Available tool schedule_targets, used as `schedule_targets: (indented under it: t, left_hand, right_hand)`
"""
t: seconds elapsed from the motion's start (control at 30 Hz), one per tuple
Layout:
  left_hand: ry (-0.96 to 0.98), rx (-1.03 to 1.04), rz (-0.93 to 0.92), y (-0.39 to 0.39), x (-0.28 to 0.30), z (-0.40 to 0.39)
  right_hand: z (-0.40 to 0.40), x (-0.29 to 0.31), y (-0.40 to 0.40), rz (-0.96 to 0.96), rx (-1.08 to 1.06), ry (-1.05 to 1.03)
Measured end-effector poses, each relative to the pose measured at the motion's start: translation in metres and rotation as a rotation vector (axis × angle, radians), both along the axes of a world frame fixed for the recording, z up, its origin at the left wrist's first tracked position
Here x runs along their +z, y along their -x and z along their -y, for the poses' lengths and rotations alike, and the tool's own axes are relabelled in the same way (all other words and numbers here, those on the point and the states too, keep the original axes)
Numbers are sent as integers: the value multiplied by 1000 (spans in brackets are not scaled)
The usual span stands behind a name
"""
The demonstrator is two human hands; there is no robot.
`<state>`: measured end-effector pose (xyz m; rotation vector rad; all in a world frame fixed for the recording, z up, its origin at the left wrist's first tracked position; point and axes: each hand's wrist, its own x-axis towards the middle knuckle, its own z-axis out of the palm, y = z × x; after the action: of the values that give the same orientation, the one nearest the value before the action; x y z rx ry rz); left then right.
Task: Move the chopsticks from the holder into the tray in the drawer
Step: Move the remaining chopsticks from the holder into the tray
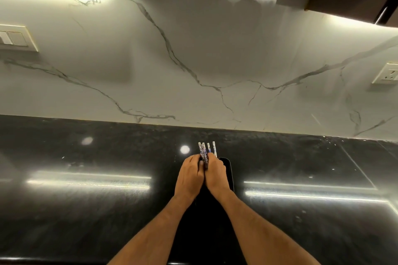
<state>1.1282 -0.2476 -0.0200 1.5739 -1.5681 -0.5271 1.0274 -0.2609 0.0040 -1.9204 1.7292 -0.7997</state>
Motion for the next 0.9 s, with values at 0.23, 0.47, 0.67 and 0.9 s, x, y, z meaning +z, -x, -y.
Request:
schedule_targets:
  t: [0.23, 0.47, 0.67, 0.9]
  left_hand:
    - [2, -9, -3, 3, 9, -7]
    - [78, -3, -59, 5, 28, -17]
    - [24, -107, -446, 15, 72, -22]
    - [-174, -390, -648, 24, 117, -40]
  right_hand:
    - [1, 12, 6, 239, -104, -42]
    - [-1, 41, 14, 464, -132, 49]
    - [-7, 96, 26, 701, -95, 160]
    - [-25, 148, 49, 668, 162, 198]
